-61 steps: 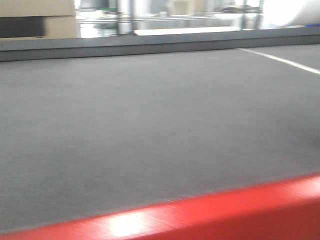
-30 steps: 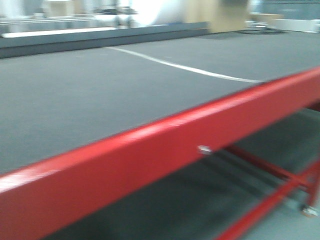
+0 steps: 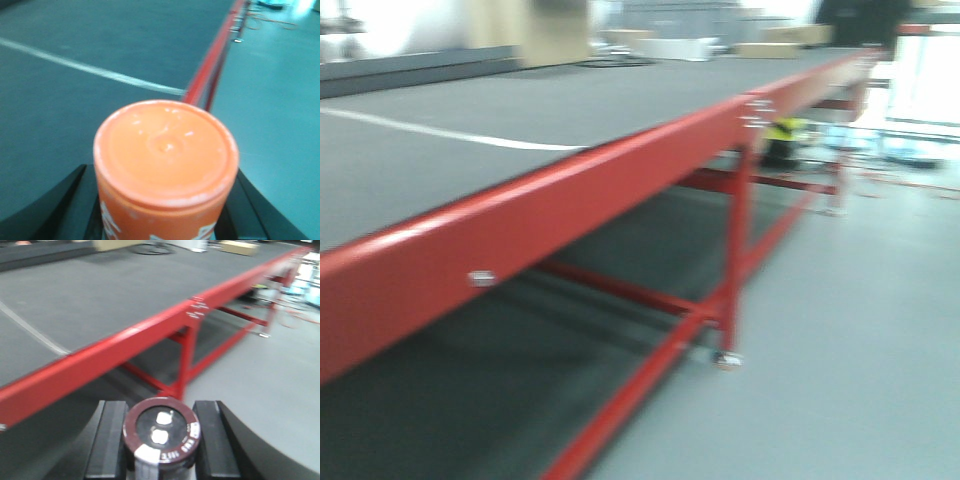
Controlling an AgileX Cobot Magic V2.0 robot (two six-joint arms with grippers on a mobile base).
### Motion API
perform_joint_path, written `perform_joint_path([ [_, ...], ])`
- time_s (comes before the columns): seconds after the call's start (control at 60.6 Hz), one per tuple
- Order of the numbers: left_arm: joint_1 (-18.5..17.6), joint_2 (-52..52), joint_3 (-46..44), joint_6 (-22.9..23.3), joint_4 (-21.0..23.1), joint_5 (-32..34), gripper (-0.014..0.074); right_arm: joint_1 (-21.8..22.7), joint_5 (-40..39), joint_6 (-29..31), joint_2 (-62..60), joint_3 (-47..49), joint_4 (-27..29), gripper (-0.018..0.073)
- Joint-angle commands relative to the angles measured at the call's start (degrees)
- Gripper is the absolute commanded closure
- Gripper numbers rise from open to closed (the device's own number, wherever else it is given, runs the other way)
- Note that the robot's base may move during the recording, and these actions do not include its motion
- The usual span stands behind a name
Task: Place cylindrical capacitor in blue bin on shelf
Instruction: 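Drive away from the table holding both cylinders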
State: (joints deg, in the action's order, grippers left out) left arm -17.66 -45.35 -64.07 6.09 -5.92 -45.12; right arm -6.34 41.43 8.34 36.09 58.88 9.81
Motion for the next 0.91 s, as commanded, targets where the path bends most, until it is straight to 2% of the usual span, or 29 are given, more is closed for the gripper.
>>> perform_joint_path([
  [0.0,-0.4,0.2,-0.4,0.0,0.1,1.1,0.0707,-0.1,-1.1,0.2,-0.1,0.5,-0.2,0.0721],
  [0.892,-0.4,0.2,-0.4,0.0,0.1,1.1,0.0707,-0.1,-1.1,0.2,-0.1,0.5,-0.2,0.0721],
])
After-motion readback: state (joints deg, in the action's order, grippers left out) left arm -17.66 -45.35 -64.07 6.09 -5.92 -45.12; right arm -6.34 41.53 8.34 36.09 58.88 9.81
